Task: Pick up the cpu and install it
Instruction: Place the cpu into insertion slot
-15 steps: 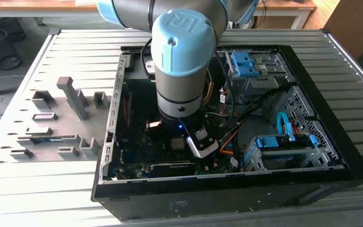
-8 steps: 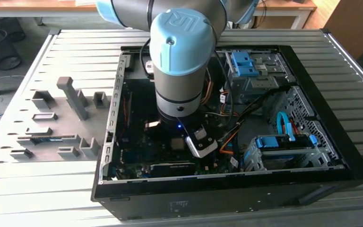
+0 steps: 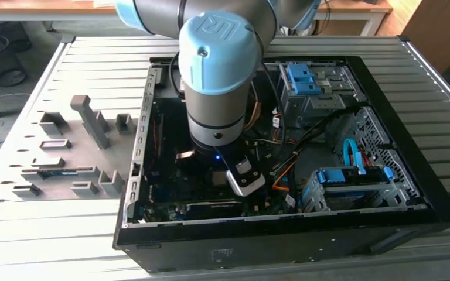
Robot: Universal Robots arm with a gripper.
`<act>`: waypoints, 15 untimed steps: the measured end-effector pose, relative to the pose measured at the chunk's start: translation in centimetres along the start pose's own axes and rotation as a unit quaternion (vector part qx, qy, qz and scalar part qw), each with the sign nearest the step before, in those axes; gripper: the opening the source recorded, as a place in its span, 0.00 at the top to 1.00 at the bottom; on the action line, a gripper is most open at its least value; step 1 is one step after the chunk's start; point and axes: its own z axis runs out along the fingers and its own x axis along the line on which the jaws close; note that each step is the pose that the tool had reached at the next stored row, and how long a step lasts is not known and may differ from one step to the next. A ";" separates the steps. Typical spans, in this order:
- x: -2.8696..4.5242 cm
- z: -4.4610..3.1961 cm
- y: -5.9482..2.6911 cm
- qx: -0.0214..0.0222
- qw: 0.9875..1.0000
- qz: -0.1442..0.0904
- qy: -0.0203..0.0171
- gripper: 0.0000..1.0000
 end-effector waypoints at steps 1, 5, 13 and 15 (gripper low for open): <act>0.07 0.00 -0.02 0.000 1.000 0.000 0.000 0.45; 0.09 0.05 -0.05 0.000 1.000 0.000 0.000 0.45; -0.14 -1.27 0.04 0.002 1.000 0.000 0.001 0.45; -0.21 -1.27 0.03 0.002 1.000 0.001 0.001 0.45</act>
